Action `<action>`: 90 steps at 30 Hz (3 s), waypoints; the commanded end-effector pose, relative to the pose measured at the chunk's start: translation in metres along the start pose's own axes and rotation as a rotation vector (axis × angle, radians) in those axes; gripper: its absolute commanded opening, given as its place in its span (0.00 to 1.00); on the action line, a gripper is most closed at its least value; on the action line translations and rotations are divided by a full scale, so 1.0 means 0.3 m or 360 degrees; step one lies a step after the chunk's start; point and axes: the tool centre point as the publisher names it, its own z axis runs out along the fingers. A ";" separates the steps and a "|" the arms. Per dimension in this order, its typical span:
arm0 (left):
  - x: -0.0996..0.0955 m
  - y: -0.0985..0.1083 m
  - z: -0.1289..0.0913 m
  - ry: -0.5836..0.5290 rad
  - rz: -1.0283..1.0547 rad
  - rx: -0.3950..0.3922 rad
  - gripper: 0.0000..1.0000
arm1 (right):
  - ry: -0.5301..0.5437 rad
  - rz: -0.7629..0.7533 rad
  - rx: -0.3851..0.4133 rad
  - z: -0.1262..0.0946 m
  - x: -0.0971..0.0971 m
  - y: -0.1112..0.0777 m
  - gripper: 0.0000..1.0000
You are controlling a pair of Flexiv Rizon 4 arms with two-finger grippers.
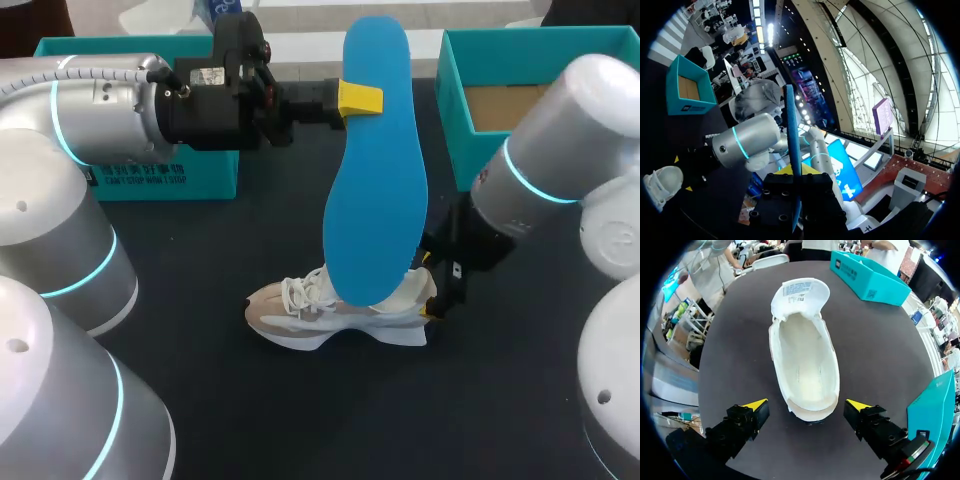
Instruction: Take the shoe out of the shoebox, open the shoe tongue, remove and reinsert the insole, then place the shoe into the shoebox
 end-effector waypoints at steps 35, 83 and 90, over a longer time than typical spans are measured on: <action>-0.003 0.000 0.010 -0.0002 -0.0001 0.0002 0.00 | 0.0015 0.0009 0.0265 -0.042 0.031 0.086 1.00; -0.003 0.000 0.010 -0.0002 -0.0001 0.0002 0.00 | 0.0201 -0.0020 0.0372 0.238 -0.081 0.182 0.00; -0.003 0.000 0.010 -0.0002 -0.0001 0.0002 0.00 | 0.0266 0.0054 0.0366 0.214 -0.077 0.182 0.00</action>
